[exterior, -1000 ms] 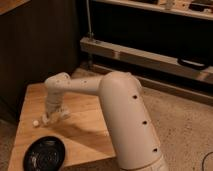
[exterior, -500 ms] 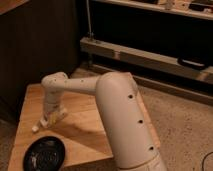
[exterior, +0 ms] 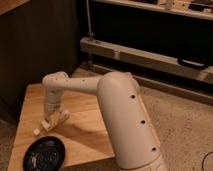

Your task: Place the bottle in the ceramic bowl

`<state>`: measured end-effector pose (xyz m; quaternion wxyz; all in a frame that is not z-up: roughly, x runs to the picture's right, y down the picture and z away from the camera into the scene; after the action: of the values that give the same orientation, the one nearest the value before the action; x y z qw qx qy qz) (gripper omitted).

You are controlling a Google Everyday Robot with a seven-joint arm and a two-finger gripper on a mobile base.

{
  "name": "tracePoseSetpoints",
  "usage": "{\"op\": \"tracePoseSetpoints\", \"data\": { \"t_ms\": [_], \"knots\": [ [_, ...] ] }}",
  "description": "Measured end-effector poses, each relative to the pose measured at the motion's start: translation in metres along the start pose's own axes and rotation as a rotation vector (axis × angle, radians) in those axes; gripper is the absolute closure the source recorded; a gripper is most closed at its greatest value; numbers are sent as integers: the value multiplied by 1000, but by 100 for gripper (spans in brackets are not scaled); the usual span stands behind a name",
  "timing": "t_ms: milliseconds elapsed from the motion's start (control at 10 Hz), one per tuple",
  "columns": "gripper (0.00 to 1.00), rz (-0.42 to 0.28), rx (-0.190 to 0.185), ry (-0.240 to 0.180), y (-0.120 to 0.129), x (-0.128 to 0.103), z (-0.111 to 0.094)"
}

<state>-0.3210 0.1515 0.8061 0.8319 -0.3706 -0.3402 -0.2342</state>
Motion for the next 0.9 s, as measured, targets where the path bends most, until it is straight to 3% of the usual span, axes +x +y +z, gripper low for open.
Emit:
{"op": "tracePoseSetpoints", "data": {
  "t_ms": [100, 200, 400, 500, 600, 700, 900],
  "knots": [
    [100, 20, 43, -21, 4, 0, -15],
    [100, 46, 118, -54, 12, -2, -42],
    [100, 66, 219, -118, 22, -16, -76],
    [100, 69, 264, -176, 27, -21, -90],
    [100, 58, 302, -266, 30, -33, -97],
    [100, 40, 322, -332, 32, -45, -100],
    [100, -7, 341, -416, 36, -83, -104]
  ]
}}
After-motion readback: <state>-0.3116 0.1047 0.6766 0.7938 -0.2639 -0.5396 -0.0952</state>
